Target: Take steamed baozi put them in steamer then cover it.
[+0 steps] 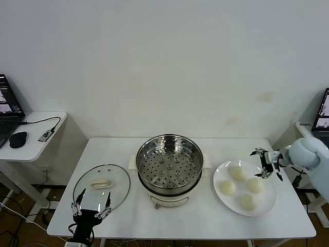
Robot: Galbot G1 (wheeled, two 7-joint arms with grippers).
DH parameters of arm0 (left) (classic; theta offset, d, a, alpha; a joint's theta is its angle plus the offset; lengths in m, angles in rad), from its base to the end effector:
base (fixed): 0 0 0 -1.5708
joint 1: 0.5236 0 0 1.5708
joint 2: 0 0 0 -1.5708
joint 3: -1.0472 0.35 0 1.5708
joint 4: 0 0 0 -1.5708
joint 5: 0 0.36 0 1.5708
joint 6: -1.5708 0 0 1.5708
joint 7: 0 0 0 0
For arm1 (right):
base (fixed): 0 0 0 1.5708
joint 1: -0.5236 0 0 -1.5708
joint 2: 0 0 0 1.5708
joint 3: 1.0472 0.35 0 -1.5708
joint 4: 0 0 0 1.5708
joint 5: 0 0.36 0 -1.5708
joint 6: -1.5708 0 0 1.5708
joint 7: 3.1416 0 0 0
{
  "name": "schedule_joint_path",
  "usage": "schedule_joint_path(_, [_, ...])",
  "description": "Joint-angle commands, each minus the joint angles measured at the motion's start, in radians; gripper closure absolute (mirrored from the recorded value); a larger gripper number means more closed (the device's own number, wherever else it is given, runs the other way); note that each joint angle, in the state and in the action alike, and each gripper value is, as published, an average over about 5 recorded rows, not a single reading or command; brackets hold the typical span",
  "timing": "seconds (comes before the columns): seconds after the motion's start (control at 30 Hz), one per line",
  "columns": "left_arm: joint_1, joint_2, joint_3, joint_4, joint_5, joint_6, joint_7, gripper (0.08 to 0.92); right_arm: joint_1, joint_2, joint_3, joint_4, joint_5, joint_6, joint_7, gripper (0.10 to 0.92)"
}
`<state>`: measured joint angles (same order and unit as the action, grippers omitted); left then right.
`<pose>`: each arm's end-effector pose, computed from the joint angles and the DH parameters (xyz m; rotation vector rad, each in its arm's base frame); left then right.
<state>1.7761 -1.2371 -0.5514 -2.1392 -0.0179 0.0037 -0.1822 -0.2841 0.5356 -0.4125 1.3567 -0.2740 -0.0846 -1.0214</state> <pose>0.1297 0.0591 -0.3100 0.0043 -2.9783 -0.4179 0.4696 -0.2222 -0.1892 1.1610 -1.4920 1.5265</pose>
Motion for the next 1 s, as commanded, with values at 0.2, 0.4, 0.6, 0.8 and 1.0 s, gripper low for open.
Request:
schedule_joint_path(0.2, [-0.005,0.001,-0.008,0.004,0.012,-0.003,-0.004,0.177,0.159,0.13,-0.256,-0.172,0.003,-0.038,-0.012,0.203])
schedule_joint_path(0.4, [-0.007,0.004,-0.01,0.007,0.014,-0.007,-0.003,0.177,0.161,0.202,-0.224,-0.222,-0.011,-0.054,0.019,0.203])
schedule_joint_path(0.6, [-0.015,0.007,-0.013,0.017,0.014,-0.009,-0.001,0.177,0.182,0.228,-0.227,-0.252,-0.013,-0.075,0.009,0.203])
schedule_joint_path(0.8, [-0.016,0.009,-0.012,0.025,0.014,-0.009,0.002,0.177,0.173,0.216,-0.229,-0.254,-0.018,-0.086,-0.011,0.203])
schedule_joint_path(1.0, [-0.018,0.009,-0.01,0.027,0.014,-0.009,0.004,0.177,0.154,0.211,-0.212,-0.259,-0.024,-0.086,-0.009,0.203])
